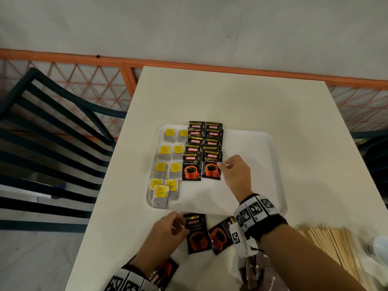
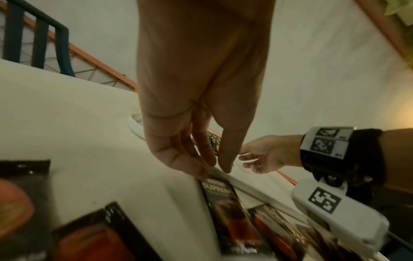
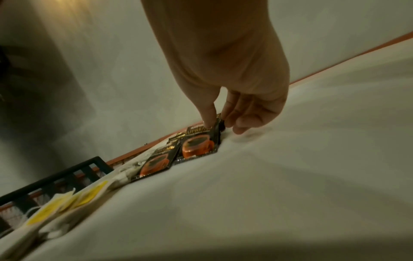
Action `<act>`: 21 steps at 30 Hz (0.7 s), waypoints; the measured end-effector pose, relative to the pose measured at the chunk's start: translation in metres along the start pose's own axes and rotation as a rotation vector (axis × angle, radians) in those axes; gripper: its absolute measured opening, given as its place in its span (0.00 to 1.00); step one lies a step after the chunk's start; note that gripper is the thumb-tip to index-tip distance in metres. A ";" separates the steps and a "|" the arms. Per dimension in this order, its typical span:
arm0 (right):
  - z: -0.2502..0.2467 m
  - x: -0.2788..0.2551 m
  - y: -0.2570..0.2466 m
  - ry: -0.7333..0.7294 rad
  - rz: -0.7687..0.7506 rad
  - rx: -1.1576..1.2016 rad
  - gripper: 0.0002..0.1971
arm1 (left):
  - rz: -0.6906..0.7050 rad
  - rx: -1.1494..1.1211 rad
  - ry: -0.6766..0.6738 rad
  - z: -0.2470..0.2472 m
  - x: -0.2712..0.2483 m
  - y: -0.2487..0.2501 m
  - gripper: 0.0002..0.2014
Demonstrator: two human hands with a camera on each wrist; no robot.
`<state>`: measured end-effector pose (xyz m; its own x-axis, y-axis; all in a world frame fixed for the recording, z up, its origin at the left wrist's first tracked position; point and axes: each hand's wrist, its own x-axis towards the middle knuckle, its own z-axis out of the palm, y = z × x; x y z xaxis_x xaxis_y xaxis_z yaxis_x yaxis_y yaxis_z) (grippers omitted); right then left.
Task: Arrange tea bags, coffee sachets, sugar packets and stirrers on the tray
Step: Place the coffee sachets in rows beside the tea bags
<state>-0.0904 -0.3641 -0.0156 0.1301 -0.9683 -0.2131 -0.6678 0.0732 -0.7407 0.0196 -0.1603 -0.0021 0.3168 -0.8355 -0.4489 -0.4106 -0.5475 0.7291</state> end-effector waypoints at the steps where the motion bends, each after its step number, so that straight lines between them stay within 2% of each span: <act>1: -0.005 -0.003 0.001 -0.005 -0.006 -0.022 0.12 | 0.013 0.041 -0.002 0.004 -0.001 0.000 0.06; 8: -0.066 -0.048 0.029 -0.061 0.005 -0.027 0.08 | 0.178 0.164 -0.036 0.042 -0.006 0.024 0.10; 15: -0.090 -0.102 0.067 -0.295 -0.032 -0.170 0.04 | 0.217 0.449 -0.005 0.084 -0.005 0.047 0.25; 19: -0.090 -0.116 0.070 -0.364 -0.122 -0.178 0.03 | 0.181 0.544 0.030 0.090 -0.006 0.051 0.26; 21: -0.090 -0.118 0.067 -0.373 -0.169 -0.167 0.02 | 0.190 0.516 0.053 0.087 -0.009 0.054 0.20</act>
<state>-0.2164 -0.2663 0.0172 0.4828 -0.8085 -0.3366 -0.7201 -0.1478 -0.6780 -0.0800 -0.1859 -0.0038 0.2333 -0.9258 -0.2976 -0.8265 -0.3500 0.4409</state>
